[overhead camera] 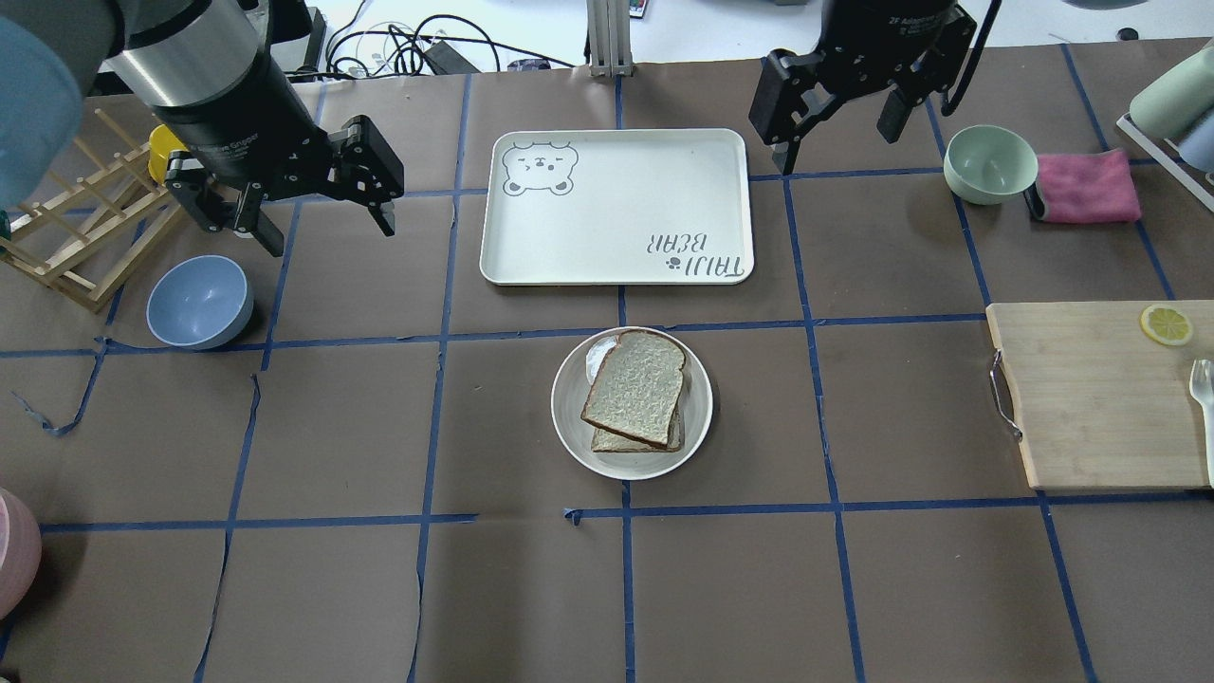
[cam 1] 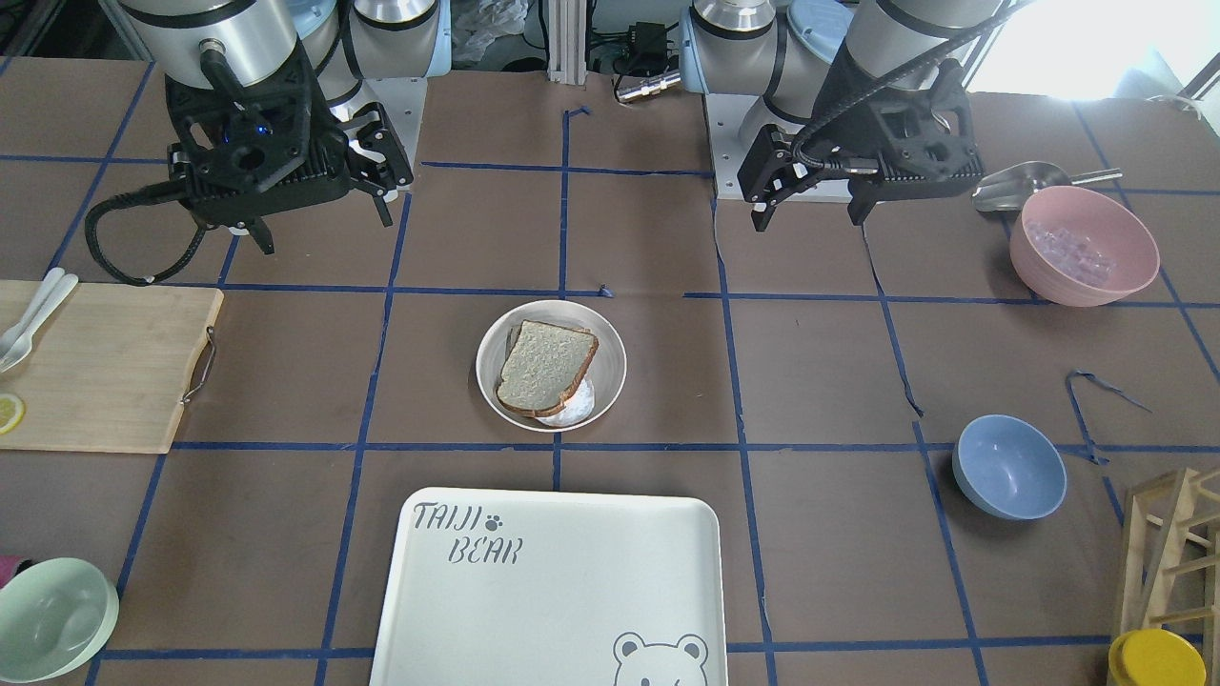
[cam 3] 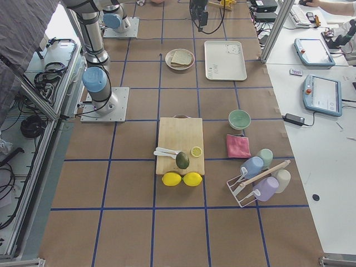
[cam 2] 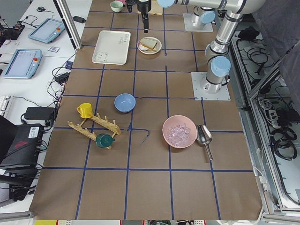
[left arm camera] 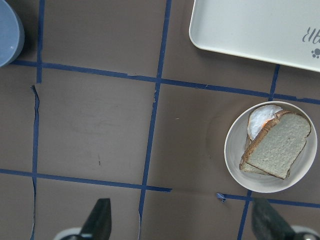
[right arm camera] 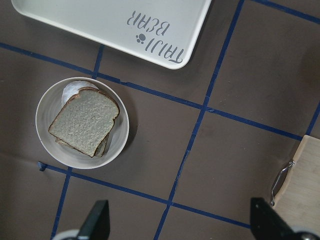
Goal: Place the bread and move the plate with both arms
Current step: 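Raise the right gripper back to rest while the left gripper moves toward the plate, then lower the left gripper and grip the rim of the white plate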
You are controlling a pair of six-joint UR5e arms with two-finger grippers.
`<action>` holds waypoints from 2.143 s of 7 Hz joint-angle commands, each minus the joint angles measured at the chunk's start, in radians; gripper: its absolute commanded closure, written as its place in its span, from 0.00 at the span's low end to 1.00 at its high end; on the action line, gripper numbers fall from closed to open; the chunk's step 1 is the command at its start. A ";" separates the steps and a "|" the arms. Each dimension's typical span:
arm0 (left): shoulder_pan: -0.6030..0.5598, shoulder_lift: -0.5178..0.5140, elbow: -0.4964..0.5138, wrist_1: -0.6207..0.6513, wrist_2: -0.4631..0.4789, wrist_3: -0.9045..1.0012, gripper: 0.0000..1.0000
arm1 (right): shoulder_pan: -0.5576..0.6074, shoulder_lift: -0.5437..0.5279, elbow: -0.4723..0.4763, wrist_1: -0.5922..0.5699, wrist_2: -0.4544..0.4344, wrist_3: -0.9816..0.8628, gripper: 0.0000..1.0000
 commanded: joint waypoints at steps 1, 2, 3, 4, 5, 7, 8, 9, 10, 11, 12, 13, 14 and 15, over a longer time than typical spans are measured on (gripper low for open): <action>-0.003 -0.001 -0.003 -0.001 0.001 0.000 0.00 | -0.005 -0.039 0.079 -0.053 0.000 -0.007 0.00; -0.007 -0.018 -0.003 0.002 0.001 0.001 0.00 | -0.005 -0.039 0.079 -0.091 -0.005 0.002 0.00; -0.013 -0.045 -0.009 0.003 -0.006 -0.019 0.00 | -0.016 -0.039 0.079 -0.093 -0.006 0.014 0.00; -0.020 -0.066 -0.038 0.060 -0.012 -0.020 0.00 | -0.027 -0.042 0.081 -0.086 -0.006 0.076 0.00; -0.041 -0.069 -0.084 0.141 -0.011 -0.039 0.00 | -0.030 -0.042 0.082 -0.088 -0.006 0.075 0.00; -0.091 -0.070 -0.202 0.242 -0.008 -0.037 0.00 | -0.060 -0.045 0.093 -0.075 -0.006 0.069 0.00; -0.142 -0.072 -0.310 0.390 -0.008 -0.072 0.00 | -0.063 -0.058 0.100 -0.078 -0.006 0.080 0.00; -0.179 -0.098 -0.431 0.559 -0.011 -0.133 0.00 | -0.060 -0.067 0.102 -0.075 -0.006 0.071 0.00; -0.213 -0.133 -0.522 0.730 -0.011 -0.169 0.00 | -0.070 -0.065 0.102 -0.076 -0.008 0.068 0.00; -0.227 -0.176 -0.560 0.811 -0.013 -0.193 0.00 | -0.068 -0.065 0.102 -0.075 -0.008 0.068 0.00; -0.236 -0.217 -0.563 0.821 -0.025 -0.203 0.00 | -0.067 -0.065 0.102 -0.075 -0.006 0.068 0.00; -0.244 -0.262 -0.565 0.827 -0.057 -0.209 0.02 | -0.068 -0.067 0.111 -0.079 -0.006 0.068 0.00; -0.244 -0.283 -0.563 0.845 -0.057 -0.206 0.03 | -0.068 -0.068 0.116 -0.084 -0.006 0.069 0.00; -0.244 -0.296 -0.565 0.849 -0.057 -0.197 0.11 | -0.068 -0.068 0.116 -0.087 -0.006 0.069 0.00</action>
